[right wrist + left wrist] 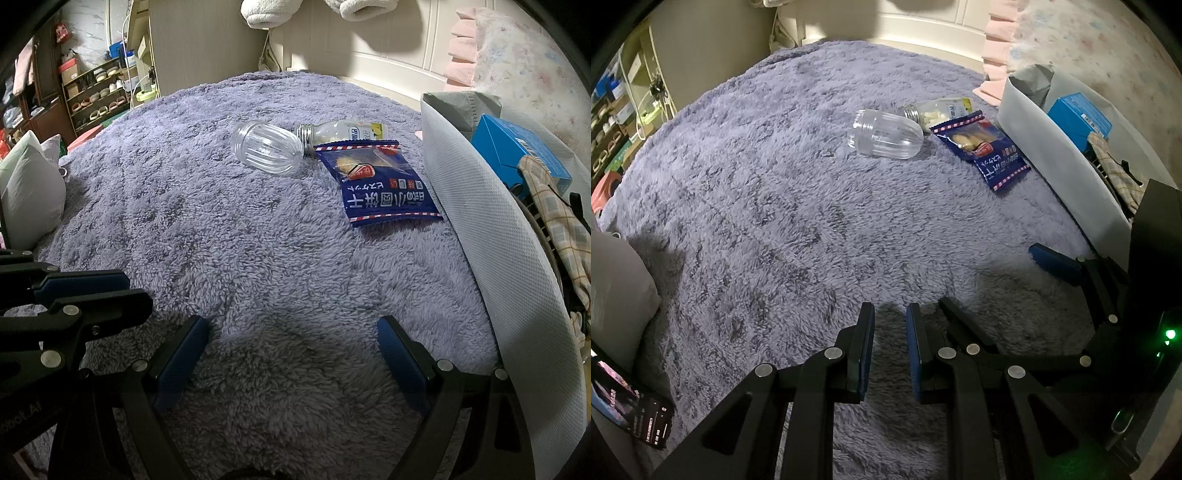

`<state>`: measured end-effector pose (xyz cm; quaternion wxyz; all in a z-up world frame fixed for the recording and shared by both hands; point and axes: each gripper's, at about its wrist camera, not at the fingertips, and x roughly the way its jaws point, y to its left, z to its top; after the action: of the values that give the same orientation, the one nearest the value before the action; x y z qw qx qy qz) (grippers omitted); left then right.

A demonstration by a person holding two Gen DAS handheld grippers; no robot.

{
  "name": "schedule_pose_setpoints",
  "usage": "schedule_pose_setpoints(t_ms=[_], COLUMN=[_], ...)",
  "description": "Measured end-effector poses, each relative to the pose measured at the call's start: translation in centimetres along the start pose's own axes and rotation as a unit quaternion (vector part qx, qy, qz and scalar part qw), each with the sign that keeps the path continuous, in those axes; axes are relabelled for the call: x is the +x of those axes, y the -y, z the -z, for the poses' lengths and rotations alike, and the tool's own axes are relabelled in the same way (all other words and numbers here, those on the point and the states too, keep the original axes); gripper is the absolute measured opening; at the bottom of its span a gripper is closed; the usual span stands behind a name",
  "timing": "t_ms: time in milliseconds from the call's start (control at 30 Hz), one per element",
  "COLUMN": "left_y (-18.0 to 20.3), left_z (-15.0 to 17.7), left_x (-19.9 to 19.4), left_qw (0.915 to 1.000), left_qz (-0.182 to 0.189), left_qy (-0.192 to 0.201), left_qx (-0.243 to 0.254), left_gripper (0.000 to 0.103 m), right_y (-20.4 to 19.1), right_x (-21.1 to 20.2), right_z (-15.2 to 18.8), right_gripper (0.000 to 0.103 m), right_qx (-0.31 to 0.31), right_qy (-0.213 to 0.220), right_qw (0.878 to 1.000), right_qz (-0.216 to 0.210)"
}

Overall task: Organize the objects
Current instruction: 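Move the right gripper back over the clear bottle on the blanket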

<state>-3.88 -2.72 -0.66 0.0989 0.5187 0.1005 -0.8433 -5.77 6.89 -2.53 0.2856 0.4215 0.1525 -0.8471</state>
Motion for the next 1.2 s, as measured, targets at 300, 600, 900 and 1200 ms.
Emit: schedule_pose_setpoints(t_ms=[300,600,900,1200], left_y=[-0.02,0.20,0.07,-0.44], left_z=[-0.12,-0.15,-0.22,-0.34], left_x=[-0.17,-0.37,-0.56,-0.88], left_qw=[1.0000,1.0000,1.0000,0.9997], left_qz=[0.000,-0.001,0.000,0.001], left_qy=[0.003,0.004,0.007,0.012], left_qx=[-0.002,0.001,-0.002,-0.021], left_gripper=[0.016,0.016,0.016,0.016], right_y=[-0.01,-0.02,-0.02,-0.03], right_x=[0.02,0.04,0.06,0.07], right_z=[0.01,0.02,0.03,0.03], right_gripper=[0.093,0.093,0.093,0.093], right_qx=[-0.001,-0.001,-0.001,-0.001], right_qy=[0.000,0.000,0.000,0.000], right_qw=[1.000,1.000,1.000,1.000], right_qz=[-0.001,-0.001,-0.001,-0.001])
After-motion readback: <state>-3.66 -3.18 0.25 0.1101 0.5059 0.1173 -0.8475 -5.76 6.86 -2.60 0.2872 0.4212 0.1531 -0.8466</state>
